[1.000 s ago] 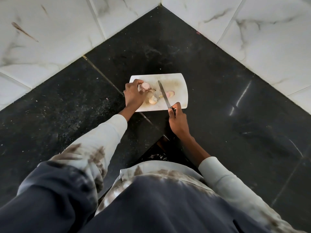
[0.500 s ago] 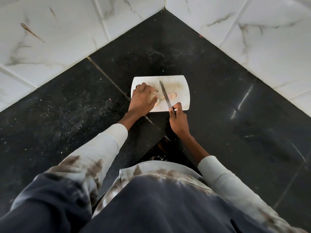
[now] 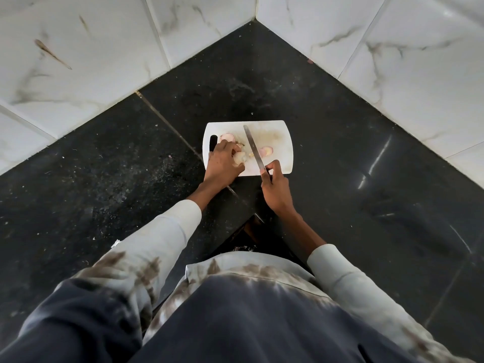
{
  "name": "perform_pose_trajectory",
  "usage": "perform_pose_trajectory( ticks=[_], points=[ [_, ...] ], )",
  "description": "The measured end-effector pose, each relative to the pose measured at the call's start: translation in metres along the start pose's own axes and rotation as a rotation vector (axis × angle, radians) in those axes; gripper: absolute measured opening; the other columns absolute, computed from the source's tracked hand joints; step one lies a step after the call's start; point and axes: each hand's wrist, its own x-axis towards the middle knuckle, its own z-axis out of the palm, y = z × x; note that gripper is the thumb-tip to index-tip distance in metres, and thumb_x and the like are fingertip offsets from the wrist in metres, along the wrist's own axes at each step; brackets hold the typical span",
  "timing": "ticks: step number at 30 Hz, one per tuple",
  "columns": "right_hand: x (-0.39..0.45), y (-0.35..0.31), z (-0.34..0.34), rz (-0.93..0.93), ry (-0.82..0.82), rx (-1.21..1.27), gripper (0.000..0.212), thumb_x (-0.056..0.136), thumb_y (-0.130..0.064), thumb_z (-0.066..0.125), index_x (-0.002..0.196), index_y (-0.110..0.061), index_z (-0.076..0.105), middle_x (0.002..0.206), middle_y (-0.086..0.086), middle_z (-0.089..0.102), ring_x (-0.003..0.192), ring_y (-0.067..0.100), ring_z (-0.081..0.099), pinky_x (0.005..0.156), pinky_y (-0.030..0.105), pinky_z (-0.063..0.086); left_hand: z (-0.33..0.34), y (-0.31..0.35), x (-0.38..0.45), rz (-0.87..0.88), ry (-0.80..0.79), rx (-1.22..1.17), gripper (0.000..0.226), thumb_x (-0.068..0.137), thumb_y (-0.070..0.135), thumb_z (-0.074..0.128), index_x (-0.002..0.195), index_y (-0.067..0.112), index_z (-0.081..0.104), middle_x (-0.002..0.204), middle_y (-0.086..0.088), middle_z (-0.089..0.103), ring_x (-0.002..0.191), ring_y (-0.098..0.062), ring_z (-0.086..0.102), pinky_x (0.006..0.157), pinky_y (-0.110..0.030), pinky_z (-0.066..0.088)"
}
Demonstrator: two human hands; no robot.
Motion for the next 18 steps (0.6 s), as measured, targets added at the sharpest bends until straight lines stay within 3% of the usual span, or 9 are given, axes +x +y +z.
perform_pose_trajectory(
  ticks=[4, 7, 10, 14, 18],
  points=[
    [-0.0023, -0.001, -0.0021, -0.002, 0.003, -0.018, 0.01, 0.111, -0.025, 0.047, 0.115, -0.026, 0.037, 0.082, 0.015, 0.065, 0.064, 0.029, 0.061, 0.057, 0.043, 0.053, 0.0024, -0.0001, 0.0062, -0.003, -0.014, -0.024, 0.049, 0.084, 0.022, 0.083, 0.13, 0.017, 0.071, 0.141, -0.001, 0.058, 0.123, -0.022, 0.063, 0.109, -0.04, 0.054],
    [-0.0053, -0.0006, -0.0013, 0.009, -0.011, -0.027, 0.011, 0.111, -0.026, 0.047, 0.113, -0.027, 0.037, 0.083, 0.014, 0.066, 0.065, 0.029, 0.063, 0.062, 0.052, 0.058, 0.005, -0.0011, 0.0059, 0.025, -0.039, -0.052, 0.047, 0.088, 0.019, 0.081, 0.134, 0.015, 0.071, 0.137, 0.0, 0.059, 0.119, -0.02, 0.064, 0.104, -0.029, 0.053],
    [-0.0076, 0.0008, -0.002, 0.001, -0.035, -0.025, 0.008, 0.111, -0.026, 0.046, 0.113, -0.025, 0.038, 0.082, 0.013, 0.067, 0.068, 0.032, 0.067, 0.061, 0.049, 0.058, 0.0066, -0.0006, 0.0034, 0.036, 0.001, -0.093, 0.041, 0.089, 0.015, 0.081, 0.129, 0.013, 0.072, 0.13, 0.001, 0.063, 0.111, -0.013, 0.064, 0.096, -0.021, 0.052],
    [-0.009, 0.0021, 0.0, -0.021, -0.061, -0.016, 0.008, 0.111, -0.026, 0.047, 0.112, -0.024, 0.039, 0.079, 0.013, 0.065, 0.06, 0.024, 0.059, 0.055, 0.038, 0.048, 0.007, 0.0, 0.0007, 0.055, 0.046, -0.126, 0.035, 0.086, 0.011, 0.083, 0.119, 0.013, 0.072, 0.121, 0.0, 0.067, 0.1, -0.014, 0.068, 0.09, -0.028, 0.061],
    [-0.009, 0.0013, 0.004, -0.013, -0.066, -0.029, 0.009, 0.111, -0.026, 0.048, 0.112, -0.023, 0.039, 0.081, 0.012, 0.065, 0.068, 0.036, 0.067, 0.055, 0.038, 0.049, 0.0078, 0.0013, -0.0015, 0.016, 0.066, -0.146, 0.038, 0.082, 0.016, 0.09, 0.115, 0.013, 0.072, 0.116, 0.0, 0.07, 0.096, -0.01, 0.066, 0.078, -0.007, 0.051]
  ],
)
